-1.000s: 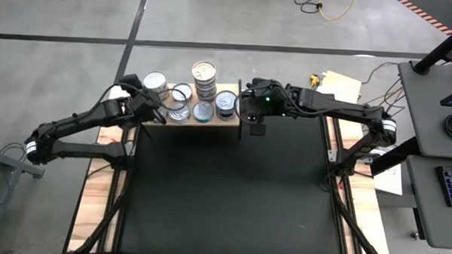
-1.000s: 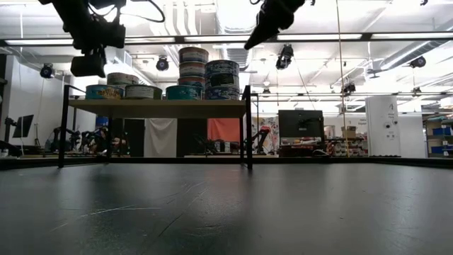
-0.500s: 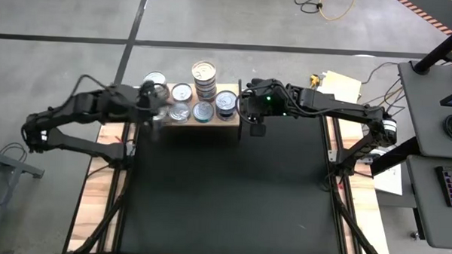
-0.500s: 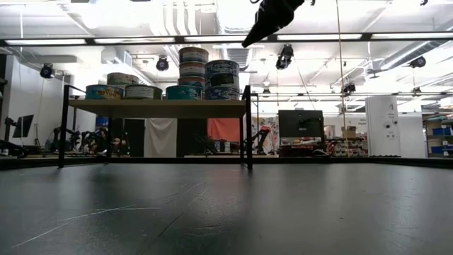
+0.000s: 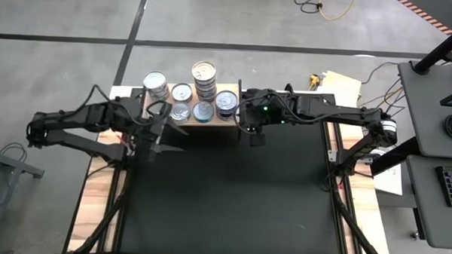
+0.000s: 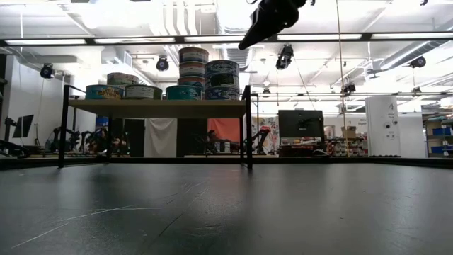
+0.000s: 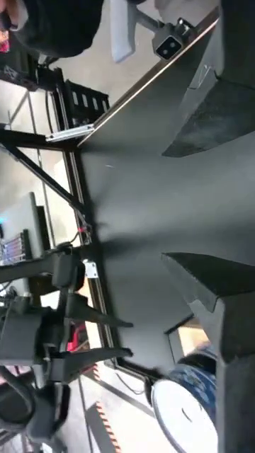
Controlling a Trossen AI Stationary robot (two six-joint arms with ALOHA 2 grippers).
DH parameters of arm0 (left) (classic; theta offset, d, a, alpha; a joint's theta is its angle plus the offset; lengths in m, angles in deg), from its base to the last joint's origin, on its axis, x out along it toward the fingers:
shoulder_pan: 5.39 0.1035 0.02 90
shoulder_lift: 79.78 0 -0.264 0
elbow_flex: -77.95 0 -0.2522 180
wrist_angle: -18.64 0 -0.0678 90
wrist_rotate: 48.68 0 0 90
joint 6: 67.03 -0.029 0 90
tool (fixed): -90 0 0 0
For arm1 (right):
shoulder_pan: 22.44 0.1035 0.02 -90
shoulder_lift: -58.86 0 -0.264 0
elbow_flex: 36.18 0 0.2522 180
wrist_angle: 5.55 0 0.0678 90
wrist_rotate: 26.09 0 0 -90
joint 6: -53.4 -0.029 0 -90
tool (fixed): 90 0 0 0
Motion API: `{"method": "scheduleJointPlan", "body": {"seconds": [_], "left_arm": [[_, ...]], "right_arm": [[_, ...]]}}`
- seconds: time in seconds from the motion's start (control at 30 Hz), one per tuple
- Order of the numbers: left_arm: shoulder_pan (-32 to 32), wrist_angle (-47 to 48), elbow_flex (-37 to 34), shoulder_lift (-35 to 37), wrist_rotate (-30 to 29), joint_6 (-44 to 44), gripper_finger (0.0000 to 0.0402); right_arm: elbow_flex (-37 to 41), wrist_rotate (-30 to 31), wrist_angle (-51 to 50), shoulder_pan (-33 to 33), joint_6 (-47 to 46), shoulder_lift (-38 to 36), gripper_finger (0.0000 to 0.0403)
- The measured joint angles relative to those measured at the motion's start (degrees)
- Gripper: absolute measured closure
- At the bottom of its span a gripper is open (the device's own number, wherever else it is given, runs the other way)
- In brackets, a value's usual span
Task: Stack canned seafood by type on shelf
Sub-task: Return to Home Position
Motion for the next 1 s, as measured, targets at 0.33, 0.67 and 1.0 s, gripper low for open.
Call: {"method": "scheduleJointPlan", "body": {"seconds": [0.33,0.67,1.0], "left_arm": [[-2.85,-19.78,-14.17,0.48,1.87,-0.36,0.0184],[-6.97,-25.65,-20.35,1.57,1.92,1.55,0.0184],[-9.63,-22.82,-20.59,11.27,1.06,-5.48,0.0184]], "right_arm": [[7.8,-7.31,8.19,0.83,-1.57,-1.69,0.0303],[15.62,-8.79,17.0,2.55,-3.46,-2.73,0.0303],[26.72,-11.63,32.36,5.21,-2.78,-8.44,0.0317]]}}
